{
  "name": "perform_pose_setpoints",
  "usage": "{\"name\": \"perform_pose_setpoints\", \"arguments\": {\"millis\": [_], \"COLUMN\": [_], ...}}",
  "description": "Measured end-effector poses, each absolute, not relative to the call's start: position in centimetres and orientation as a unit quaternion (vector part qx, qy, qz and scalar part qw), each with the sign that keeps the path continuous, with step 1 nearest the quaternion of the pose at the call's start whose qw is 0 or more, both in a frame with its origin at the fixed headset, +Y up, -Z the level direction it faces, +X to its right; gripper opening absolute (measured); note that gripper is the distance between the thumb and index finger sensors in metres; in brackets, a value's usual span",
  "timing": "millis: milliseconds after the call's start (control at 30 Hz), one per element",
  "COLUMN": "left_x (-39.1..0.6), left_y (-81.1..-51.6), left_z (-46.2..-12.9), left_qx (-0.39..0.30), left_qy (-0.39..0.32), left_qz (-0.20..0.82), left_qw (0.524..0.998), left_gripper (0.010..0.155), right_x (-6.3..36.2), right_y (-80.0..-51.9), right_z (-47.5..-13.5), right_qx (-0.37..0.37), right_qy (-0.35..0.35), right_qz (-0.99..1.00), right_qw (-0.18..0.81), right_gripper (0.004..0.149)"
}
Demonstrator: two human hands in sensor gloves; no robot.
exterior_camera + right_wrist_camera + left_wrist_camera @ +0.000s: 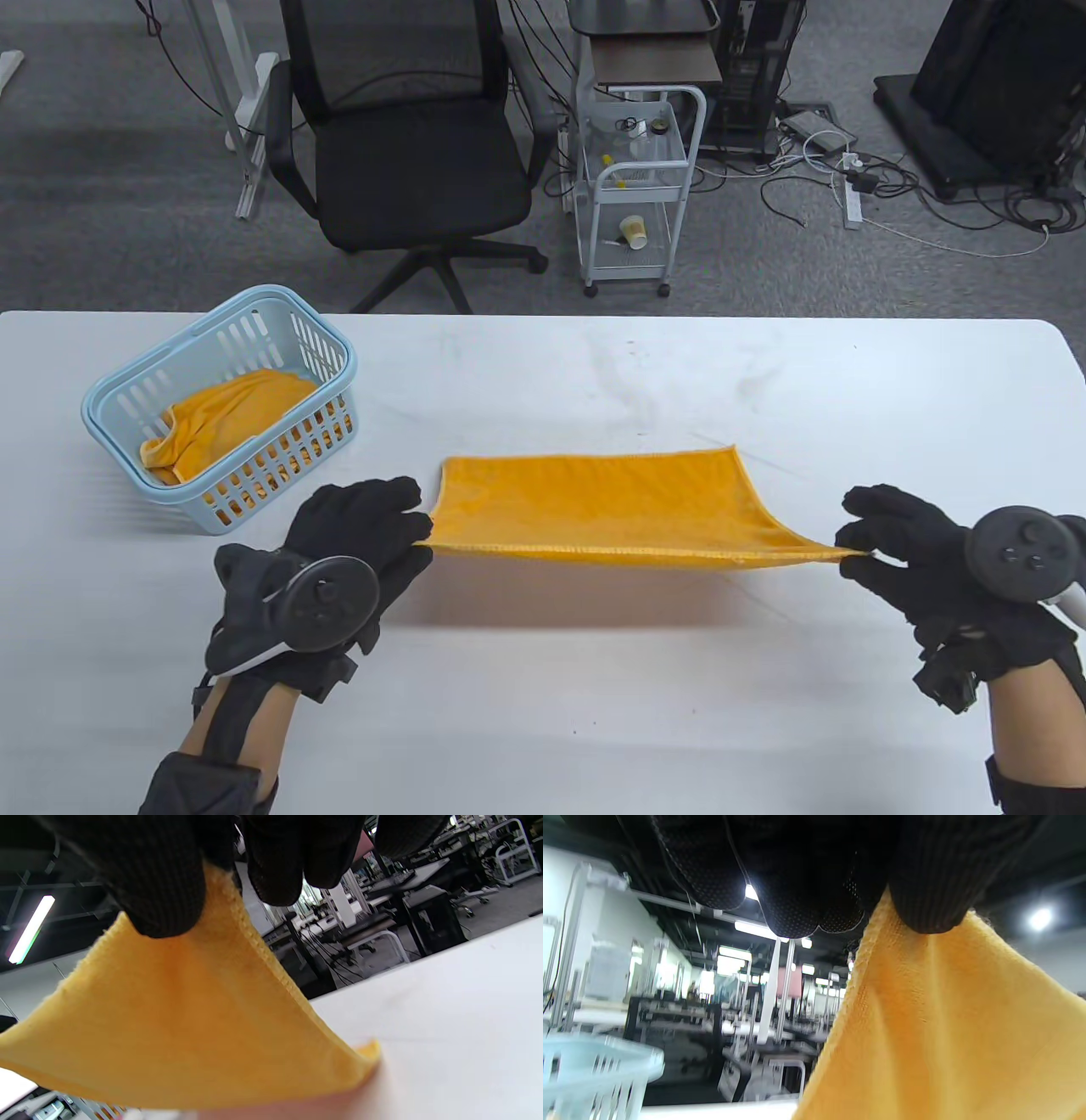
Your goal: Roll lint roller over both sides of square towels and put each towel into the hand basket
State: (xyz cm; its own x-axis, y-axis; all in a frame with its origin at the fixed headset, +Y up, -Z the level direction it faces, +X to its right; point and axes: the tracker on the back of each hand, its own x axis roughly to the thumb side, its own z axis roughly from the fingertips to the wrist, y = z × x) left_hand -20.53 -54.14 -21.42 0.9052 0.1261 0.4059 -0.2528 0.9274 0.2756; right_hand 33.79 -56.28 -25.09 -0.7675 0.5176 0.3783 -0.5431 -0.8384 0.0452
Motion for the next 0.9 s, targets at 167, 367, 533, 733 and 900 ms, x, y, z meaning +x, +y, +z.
{"name": "perform_pose_setpoints", "arguments": {"millis": [167, 367, 533, 733, 900], "left_x": [-22.0, -23.2, -22.3, -19.9, -17.5], "left_y": [-47.4, -43.5, -46.5, -56.7, -66.0], "left_z": [-18.7, -18.3, -22.7, -30.4, -35.3], "left_qx": [0.236, 0.248, 0.171, 0.054, -0.026], "left_qy": [-0.186, -0.169, -0.155, -0.109, -0.057], "left_qz": [0.125, 0.148, 0.147, 0.111, 0.064], "left_qw": [0.946, 0.942, 0.962, 0.986, 0.996], "left_gripper": [0.036, 0.037, 0.037, 0.037, 0.037], "right_x": [34.0, 34.3, 34.5, 34.5, 34.1], "right_y": [-48.9, -43.4, -46.2, -58.7, -69.0], "right_z": [-22.7, -22.3, -26.5, -33.7, -37.4], "right_qx": [0.232, 0.240, 0.186, 0.077, -0.018], "right_qy": [-0.069, -0.080, -0.029, 0.082, 0.128], "right_qz": [0.912, 0.895, 0.903, 0.913, 0.892], "right_qw": [0.331, 0.368, 0.386, 0.392, 0.434], "right_gripper": [0.041, 0.041, 0.041, 0.041, 0.040]}}
